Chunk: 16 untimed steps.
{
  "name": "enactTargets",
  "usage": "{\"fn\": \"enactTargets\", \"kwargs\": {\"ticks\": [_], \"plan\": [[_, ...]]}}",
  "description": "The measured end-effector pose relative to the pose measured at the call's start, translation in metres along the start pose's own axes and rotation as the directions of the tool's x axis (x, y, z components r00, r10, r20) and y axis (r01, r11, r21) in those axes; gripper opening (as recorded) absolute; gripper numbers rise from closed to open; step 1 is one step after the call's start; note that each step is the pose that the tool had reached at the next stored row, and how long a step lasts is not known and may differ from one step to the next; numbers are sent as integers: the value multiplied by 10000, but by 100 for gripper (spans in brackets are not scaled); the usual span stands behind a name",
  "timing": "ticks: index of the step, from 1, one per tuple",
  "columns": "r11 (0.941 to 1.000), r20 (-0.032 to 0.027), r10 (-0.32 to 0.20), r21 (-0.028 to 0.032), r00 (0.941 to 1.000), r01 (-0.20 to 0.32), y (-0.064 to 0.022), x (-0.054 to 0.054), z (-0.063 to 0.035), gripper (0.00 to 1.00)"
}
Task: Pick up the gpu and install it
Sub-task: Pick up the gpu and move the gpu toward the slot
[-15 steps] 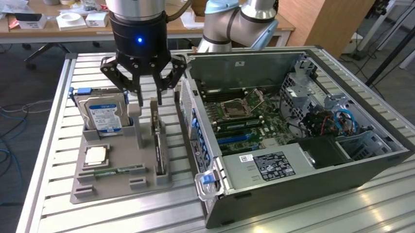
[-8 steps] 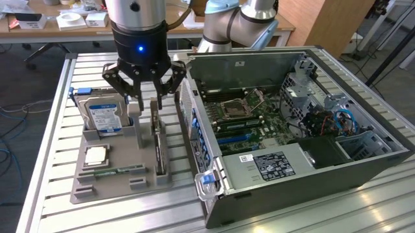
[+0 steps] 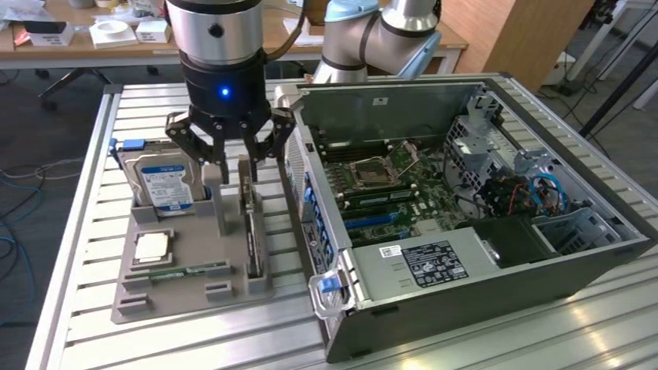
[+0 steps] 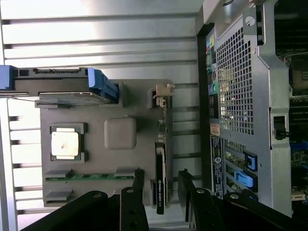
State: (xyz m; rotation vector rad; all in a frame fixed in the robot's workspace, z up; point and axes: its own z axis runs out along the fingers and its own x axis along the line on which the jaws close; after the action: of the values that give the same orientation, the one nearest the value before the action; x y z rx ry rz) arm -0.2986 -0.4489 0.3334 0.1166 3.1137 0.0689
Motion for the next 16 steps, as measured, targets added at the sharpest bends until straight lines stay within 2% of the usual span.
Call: {"fn": "enactTargets", "kwargs": {"ticks": [16], "plan": [[10000, 0, 1, -1, 10000, -1, -13, 7, 292, 42]]}}
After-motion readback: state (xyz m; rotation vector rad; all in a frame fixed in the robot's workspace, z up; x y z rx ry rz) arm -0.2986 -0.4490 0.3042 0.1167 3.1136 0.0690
